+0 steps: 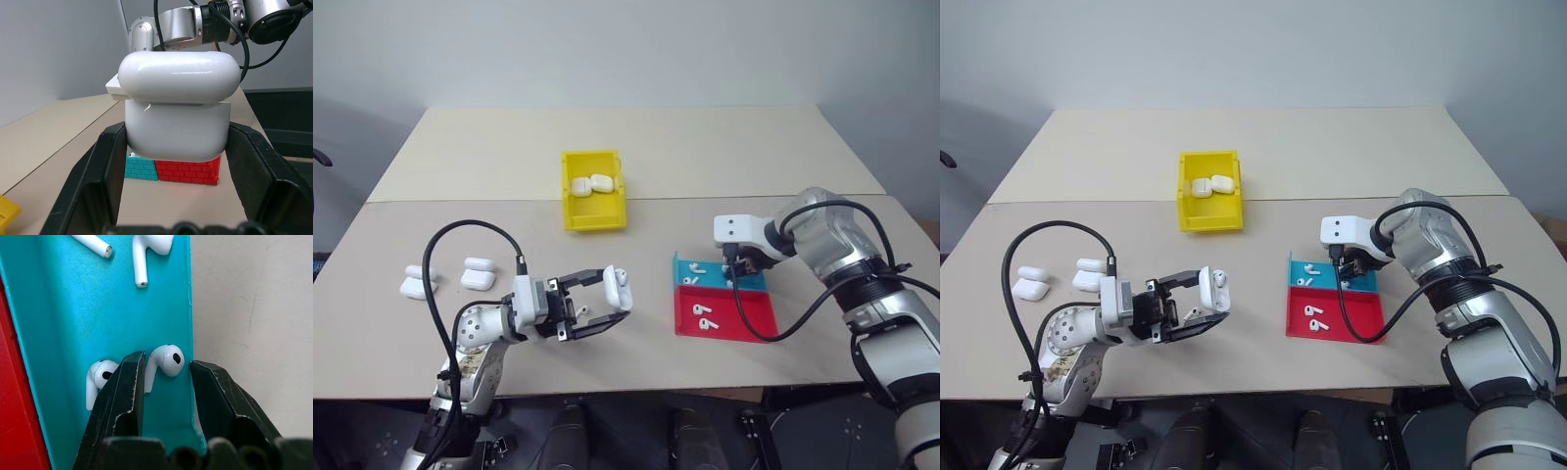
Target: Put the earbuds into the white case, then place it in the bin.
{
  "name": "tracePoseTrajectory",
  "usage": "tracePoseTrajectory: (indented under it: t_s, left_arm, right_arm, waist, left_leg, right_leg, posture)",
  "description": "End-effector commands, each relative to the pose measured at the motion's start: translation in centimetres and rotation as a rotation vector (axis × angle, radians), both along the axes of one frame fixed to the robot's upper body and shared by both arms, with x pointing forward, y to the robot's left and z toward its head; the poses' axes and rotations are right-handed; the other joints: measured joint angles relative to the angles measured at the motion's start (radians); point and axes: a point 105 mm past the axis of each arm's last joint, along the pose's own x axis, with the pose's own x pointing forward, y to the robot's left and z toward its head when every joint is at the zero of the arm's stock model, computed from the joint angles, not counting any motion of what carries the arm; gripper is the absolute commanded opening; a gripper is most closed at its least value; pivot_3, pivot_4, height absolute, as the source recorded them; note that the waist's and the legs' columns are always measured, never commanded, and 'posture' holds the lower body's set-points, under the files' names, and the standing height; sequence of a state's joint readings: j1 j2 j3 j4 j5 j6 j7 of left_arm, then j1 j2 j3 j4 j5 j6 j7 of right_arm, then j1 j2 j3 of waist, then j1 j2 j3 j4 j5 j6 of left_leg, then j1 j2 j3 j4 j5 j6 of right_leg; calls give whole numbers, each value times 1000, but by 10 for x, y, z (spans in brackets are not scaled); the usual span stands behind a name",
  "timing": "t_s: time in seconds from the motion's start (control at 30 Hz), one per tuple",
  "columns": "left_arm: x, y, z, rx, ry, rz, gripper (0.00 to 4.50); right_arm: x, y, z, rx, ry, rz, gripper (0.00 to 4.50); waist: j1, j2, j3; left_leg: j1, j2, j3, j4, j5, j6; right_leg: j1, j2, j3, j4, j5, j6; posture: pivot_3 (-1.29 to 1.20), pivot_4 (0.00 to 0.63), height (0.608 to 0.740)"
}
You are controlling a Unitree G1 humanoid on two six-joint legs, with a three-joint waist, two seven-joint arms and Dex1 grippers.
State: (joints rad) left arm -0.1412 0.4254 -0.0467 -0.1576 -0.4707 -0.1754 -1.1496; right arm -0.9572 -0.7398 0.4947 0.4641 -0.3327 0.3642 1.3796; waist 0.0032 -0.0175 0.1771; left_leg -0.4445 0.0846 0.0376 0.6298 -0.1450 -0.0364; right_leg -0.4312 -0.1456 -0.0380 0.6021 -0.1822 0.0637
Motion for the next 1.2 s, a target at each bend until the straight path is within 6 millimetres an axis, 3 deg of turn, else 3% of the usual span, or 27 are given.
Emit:
tracePoseTrajectory:
  t_s: [0.03,0.2,0.33,0.93,1.2]
  left_arm:
    - [-1,-2,6,-5,-45,-7,2745]
    - [-1,-2,5,-4,-44,-1,2745]
    - [-1,-1,5,-2,-42,3,2745]
    - [1,-1,7,-3,-47,6,2745]
    - [0,-1,8,-1,-48,9,2745]
  right_arm:
    - [-1,-6,2,-3,-5,-12,1872]
    - [-1,-5,1,-2,-10,-7,1872]
    - [2,-4,1,6,-26,-18,1059]
    - [-1,-11,2,-5,-36,11,1059]
    - [-6,-3,12,19,-35,65,1059]
  waist:
    - [0,0,0]
    - [0,0,0]
    - [0,0,0]
    - [3,0,0]
    - [4,0,0]
  left_leg:
    - [0,0,0,0,0,0]
    - [0,0,0,0,0,0]
    - [0,0,0,0,0,0]
    - [1,0,0,1,0,0]
    - [1,0,0,1,0,0]
  right_leg:
    - [0,0,0,0,0,0]
    - [0,0,0,0,0,0]
    - [0,0,0,1,0,0]
    - [0,0,0,2,0,0]
    - [0,0,0,2,0,0]
  posture:
    - [0,150,740]
    - [0,150,740]
    - [0,150,740]
    - [0,150,740]
    - [0,150,740]
